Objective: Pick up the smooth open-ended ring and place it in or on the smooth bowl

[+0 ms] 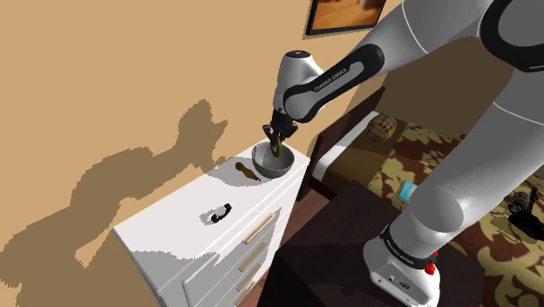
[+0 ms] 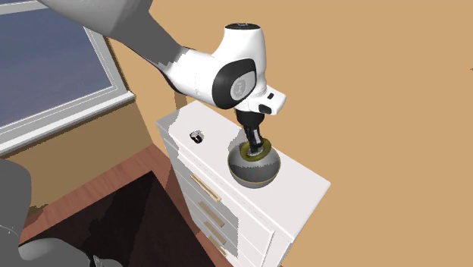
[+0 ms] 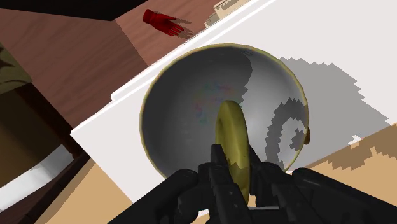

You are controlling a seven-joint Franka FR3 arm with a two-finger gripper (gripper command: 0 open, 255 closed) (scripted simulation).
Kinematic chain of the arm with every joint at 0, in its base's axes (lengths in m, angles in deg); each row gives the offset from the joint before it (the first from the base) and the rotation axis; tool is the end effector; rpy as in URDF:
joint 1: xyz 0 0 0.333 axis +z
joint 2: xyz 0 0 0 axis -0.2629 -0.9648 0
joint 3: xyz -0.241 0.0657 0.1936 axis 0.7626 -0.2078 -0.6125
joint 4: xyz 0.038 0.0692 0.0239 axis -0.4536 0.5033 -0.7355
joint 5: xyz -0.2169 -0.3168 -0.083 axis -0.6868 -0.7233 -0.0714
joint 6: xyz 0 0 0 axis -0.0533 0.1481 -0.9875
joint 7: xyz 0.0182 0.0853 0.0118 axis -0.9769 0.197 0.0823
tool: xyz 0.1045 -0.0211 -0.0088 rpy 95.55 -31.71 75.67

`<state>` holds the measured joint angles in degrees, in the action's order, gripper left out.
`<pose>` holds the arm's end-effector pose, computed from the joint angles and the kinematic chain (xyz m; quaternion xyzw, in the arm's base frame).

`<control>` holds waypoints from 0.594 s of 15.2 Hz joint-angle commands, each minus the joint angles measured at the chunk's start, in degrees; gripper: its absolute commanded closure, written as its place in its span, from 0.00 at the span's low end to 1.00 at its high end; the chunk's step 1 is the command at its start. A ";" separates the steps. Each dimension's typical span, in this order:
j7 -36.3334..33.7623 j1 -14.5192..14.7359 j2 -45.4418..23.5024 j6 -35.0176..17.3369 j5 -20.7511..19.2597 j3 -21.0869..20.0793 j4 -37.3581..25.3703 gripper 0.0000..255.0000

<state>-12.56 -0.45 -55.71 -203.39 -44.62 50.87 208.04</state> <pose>0.5034 0.0194 0.2991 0.9714 -0.2300 0.0505 0.0297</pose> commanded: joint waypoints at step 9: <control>-0.03 0.00 -0.03 -0.04 -0.03 0.00 0.00 0.00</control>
<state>-12.59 -0.45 -55.74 -203.43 -44.64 50.87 208.04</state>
